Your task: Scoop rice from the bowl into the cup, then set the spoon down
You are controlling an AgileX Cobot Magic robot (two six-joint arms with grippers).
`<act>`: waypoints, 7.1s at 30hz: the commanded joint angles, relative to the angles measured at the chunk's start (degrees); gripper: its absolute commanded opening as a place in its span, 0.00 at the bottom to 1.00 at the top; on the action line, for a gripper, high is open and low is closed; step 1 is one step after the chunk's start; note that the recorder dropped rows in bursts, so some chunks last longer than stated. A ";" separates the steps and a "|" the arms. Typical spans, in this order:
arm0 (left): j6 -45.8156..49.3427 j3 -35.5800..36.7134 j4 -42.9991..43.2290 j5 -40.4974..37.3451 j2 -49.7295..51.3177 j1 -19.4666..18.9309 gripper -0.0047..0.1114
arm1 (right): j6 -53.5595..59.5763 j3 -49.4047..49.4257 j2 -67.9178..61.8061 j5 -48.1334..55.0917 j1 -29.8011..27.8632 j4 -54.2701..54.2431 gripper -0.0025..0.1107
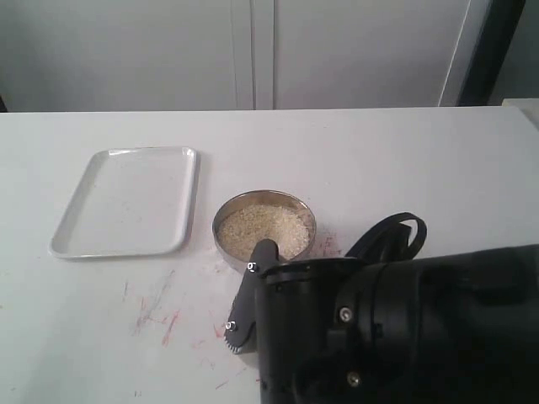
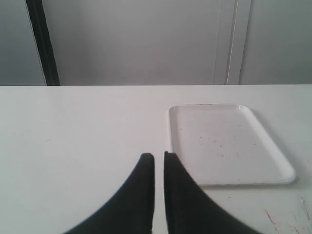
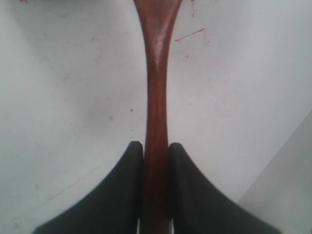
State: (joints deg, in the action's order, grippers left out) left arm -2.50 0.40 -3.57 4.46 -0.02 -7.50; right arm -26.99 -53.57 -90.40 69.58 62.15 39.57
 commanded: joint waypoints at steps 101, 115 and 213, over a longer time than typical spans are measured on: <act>-0.31 -0.40 -0.26 0.23 0.02 0.24 0.16 | -16.80 10.99 -1.41 0.38 10.92 19.17 0.02; -0.31 -0.40 -0.26 0.23 0.02 0.24 0.16 | -19.45 13.12 -2.01 0.38 10.92 22.76 0.02; -0.31 -0.40 -0.26 0.23 0.02 0.24 0.16 | -12.25 -17.20 6.56 -26.14 -13.09 -26.92 0.02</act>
State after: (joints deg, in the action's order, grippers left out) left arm -2.50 0.40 -3.57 4.46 -0.02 -7.50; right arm -39.33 -66.56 -81.50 42.83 51.60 12.08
